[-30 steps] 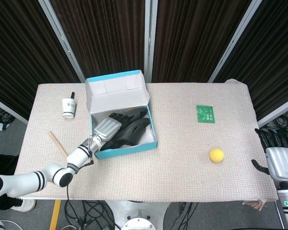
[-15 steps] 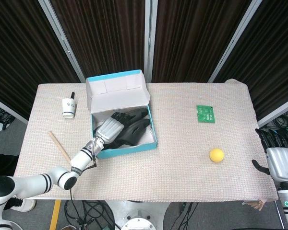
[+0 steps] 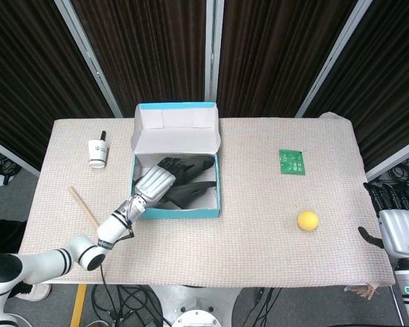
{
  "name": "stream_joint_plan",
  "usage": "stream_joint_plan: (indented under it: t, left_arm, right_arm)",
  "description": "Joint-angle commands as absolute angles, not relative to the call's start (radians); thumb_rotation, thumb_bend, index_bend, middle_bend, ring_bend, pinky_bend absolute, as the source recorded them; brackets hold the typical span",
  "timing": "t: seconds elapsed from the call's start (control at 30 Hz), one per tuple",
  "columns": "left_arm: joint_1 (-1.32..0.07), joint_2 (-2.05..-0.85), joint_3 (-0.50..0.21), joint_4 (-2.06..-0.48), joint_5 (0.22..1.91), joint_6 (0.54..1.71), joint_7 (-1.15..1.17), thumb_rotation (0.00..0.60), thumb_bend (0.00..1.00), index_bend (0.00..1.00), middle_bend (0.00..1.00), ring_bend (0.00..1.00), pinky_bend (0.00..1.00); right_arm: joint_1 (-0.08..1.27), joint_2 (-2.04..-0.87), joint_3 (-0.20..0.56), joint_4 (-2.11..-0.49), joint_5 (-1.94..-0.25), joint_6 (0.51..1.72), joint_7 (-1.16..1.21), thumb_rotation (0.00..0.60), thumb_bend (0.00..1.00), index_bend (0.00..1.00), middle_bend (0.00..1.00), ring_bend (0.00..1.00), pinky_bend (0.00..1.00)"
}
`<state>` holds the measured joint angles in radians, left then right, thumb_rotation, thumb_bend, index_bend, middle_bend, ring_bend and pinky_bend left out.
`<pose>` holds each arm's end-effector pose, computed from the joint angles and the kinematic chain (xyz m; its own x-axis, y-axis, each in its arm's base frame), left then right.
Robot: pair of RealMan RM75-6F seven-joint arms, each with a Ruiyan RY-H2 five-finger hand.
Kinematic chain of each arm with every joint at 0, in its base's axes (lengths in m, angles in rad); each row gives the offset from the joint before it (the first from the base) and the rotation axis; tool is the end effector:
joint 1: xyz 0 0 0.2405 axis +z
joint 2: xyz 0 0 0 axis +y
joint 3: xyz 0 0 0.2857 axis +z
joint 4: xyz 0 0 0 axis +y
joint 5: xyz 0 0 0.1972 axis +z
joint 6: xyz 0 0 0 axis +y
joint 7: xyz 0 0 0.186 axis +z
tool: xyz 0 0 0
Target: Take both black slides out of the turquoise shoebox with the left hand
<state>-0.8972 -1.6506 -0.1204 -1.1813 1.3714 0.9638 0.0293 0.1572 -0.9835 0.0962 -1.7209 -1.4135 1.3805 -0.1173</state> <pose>-0.1128 0.4315 -0.0420 0.4668 0.1614 0.8695 0.7563 -0.5824 -0.2979 -0.3160 -0.2546 0.2157 0.5102 -0.0296 0.8595 -0.8600 -0.0048 0.5103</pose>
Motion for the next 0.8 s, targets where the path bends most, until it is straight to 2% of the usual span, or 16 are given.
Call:
stream_joint_plan:
  t: [0.03,0.17,0.23,0.3,0.37,0.47,0.8]
  left_arm:
    - [-0.879,-1.646,-0.133,-1.171,1.395,0.996,-0.039,0.6,0.41,0.53,0.17,0.06,0.12]
    - [-0.863,-1.644,-0.147,-1.173,1.397,1.023,-0.101,0.6,0.41,0.53,0.18,0.06,0.12]
    - [-0.853,-1.652,-0.155,-1.163,1.401,1.047,-0.123,0.6,0.42,0.53,0.22,0.1,0.13]
    - [-0.845,-1.659,-0.163,-1.156,1.403,1.065,-0.151,0.6,0.43,0.53,0.28,0.16,0.16]
    - [-0.838,-1.663,-0.172,-1.151,1.406,1.085,-0.18,0.6,0.45,0.55,0.39,0.28,0.22]
    - [-0.832,-1.651,-0.184,-1.165,1.405,1.093,-0.209,0.6,0.45,0.56,0.49,0.38,0.24]
    - [-0.85,-1.593,-0.246,-1.256,1.428,1.134,-0.234,0.6,0.45,0.56,0.49,0.38,0.24]
  right_arm:
    - [0.158,-0.982,0.096,-1.723,-1.413,1.379,-0.118,0.6,0.1,0.06,0.12,0.05,0.12]
    - [0.158,-0.98,0.096,-1.725,-1.414,1.379,-0.117,0.6,0.1,0.06,0.11,0.05,0.12]
    - [0.157,-0.979,0.096,-1.726,-1.414,1.38,-0.117,0.6,0.1,0.06,0.11,0.05,0.12]
    - [0.156,-0.978,0.096,-1.726,-1.415,1.382,-0.115,0.6,0.1,0.06,0.11,0.05,0.12]
    - [0.155,-0.978,0.096,-1.725,-1.415,1.383,-0.114,0.6,0.1,0.06,0.11,0.05,0.12]
    - [0.155,-0.977,0.095,-1.725,-1.416,1.384,-0.113,0.6,0.1,0.06,0.11,0.05,0.12]
    - [0.16,-0.975,0.1,-1.725,-1.415,1.381,-0.118,0.6,0.1,0.06,0.11,0.05,0.12]
